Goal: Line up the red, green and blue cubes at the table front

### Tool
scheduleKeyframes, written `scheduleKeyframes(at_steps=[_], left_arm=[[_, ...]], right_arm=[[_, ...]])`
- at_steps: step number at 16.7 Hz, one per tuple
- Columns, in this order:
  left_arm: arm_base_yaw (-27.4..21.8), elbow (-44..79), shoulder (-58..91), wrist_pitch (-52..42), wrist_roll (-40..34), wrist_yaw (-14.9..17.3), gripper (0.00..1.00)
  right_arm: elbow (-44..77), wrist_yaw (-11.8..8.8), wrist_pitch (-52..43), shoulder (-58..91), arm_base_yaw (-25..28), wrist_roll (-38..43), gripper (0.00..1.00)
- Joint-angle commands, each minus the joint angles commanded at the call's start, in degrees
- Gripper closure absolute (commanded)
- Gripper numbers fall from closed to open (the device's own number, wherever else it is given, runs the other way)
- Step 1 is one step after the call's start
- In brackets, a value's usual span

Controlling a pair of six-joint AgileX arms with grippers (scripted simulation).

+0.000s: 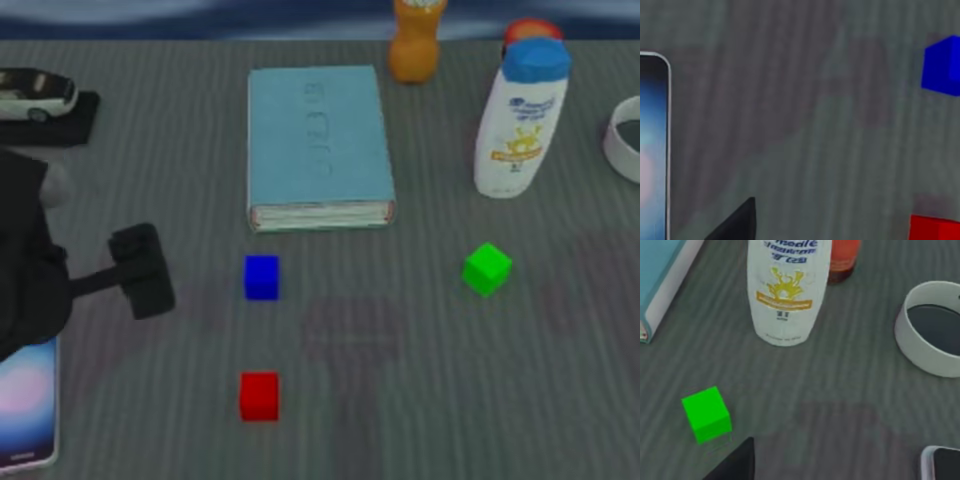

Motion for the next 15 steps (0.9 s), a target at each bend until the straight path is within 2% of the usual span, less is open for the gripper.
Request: scheduleKeyframes(at_steps=[7, 11, 15], left_arm=[[14.7, -26.33, -35.57, 20.01, 16.0, 0.5, 0.0], [20.25, -35.68, -49.07, 29.79, 25.93, 1.35, 0.0], [23.19, -40.25, -57.87, 36.3, 33.02, 2.14, 0.0]], right_arm=[[32.08, 0.29, -23.12, 45.23, 7.73, -6.18, 0.0], [47.01, 0.36, -33.08, 63.03, 11.21, -8.89, 0.0], [57.55, 0.31, -38.92, 74.14, 13.46, -10.61, 0.0]])
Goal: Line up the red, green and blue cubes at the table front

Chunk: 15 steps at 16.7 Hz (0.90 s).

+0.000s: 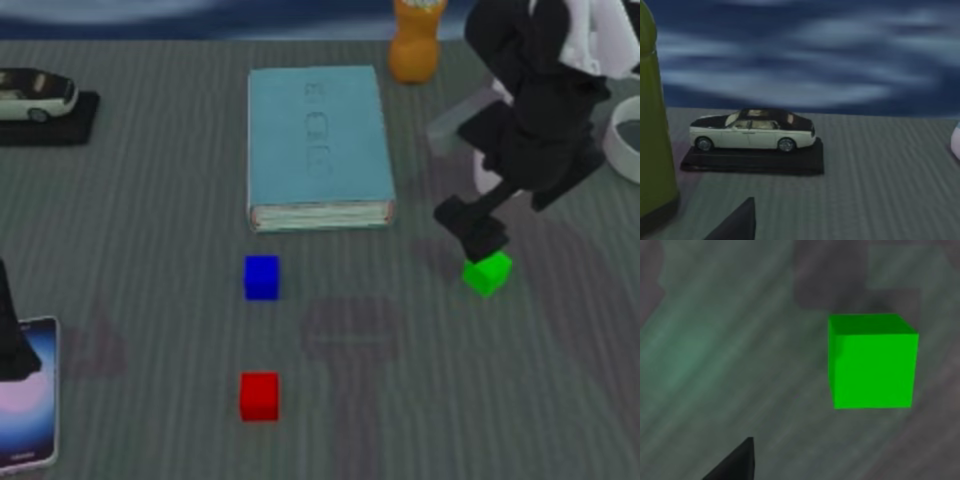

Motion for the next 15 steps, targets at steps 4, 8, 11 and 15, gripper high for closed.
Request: scheduleKeyframes(at_steps=[4, 8, 11, 15], left_arm=[[0.69, -1.04, -2.07, 1.87, 2.14, 0.23, 0.0], [0.69, -1.04, -2.07, 1.87, 2.14, 0.23, 0.0], [0.69, -1.04, -2.07, 1.87, 2.14, 0.23, 0.0], [0.69, -1.04, -2.07, 1.87, 2.14, 0.23, 0.0]], right_arm=[[2.77, -0.02, -1.39, 2.96, 0.58, -0.45, 0.0], [2.45, -0.01, -1.08, 2.9, 0.31, -0.43, 0.0], [-0.29, 0.0, 2.92, 4.36, 0.51, -0.5, 0.0], [-5.65, 0.02, 12.02, 7.51, 0.61, -0.33, 0.0]])
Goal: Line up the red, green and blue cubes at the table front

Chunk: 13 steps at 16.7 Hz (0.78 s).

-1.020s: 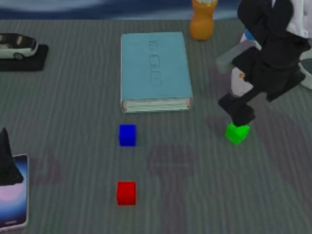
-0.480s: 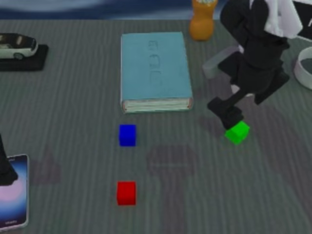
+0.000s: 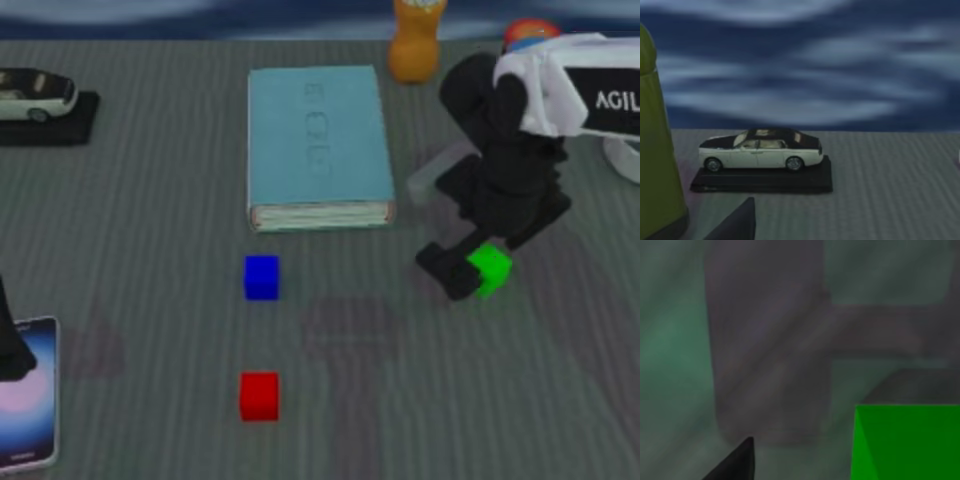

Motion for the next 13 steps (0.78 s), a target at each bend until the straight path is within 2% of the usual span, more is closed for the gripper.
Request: scheduleKeyframes(at_steps=[6, 13], left_arm=[[0.0, 0.0, 0.0, 0.0, 0.0, 0.0, 0.0], [0.0, 0.0, 0.0, 0.0, 0.0, 0.0, 0.0]], right_arm=[[-1.53, 0.01, 2.11, 1.03, 0.05, 0.04, 0.0], [-1.53, 0.01, 2.11, 1.03, 0.05, 0.04, 0.53]])
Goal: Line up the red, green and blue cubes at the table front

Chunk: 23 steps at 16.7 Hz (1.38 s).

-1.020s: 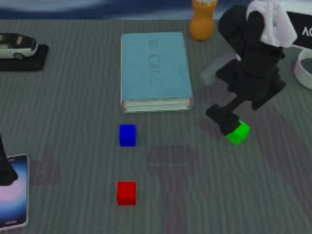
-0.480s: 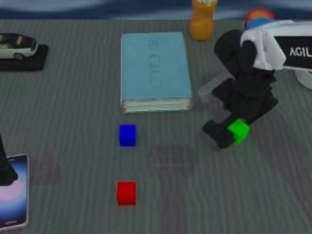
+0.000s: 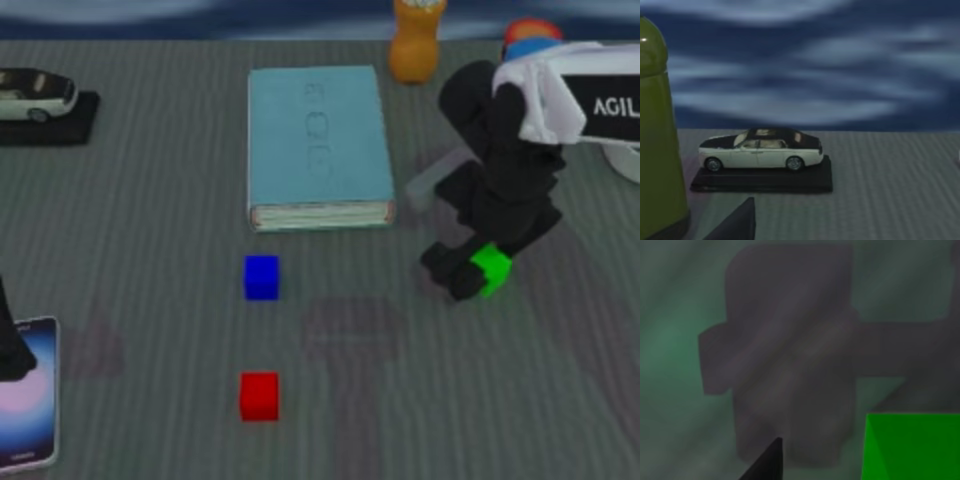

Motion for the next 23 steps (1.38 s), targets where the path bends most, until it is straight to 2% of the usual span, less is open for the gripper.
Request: scheduleKeyframes(at_steps=[6, 16, 23], left_arm=[[0.0, 0.0, 0.0, 0.0, 0.0, 0.0, 0.0], [0.0, 0.0, 0.0, 0.0, 0.0, 0.0, 0.0], [0.0, 0.0, 0.0, 0.0, 0.0, 0.0, 0.0]], right_arm=[[0.0, 0.0, 0.0, 0.0, 0.0, 0.0, 0.98], [0.46, -0.35, -0.68, -1.27, -0.06, 0.28, 1.0], [7.98, -0.4, -12.46, -5.0, 0.34, 0.19, 1.0]])
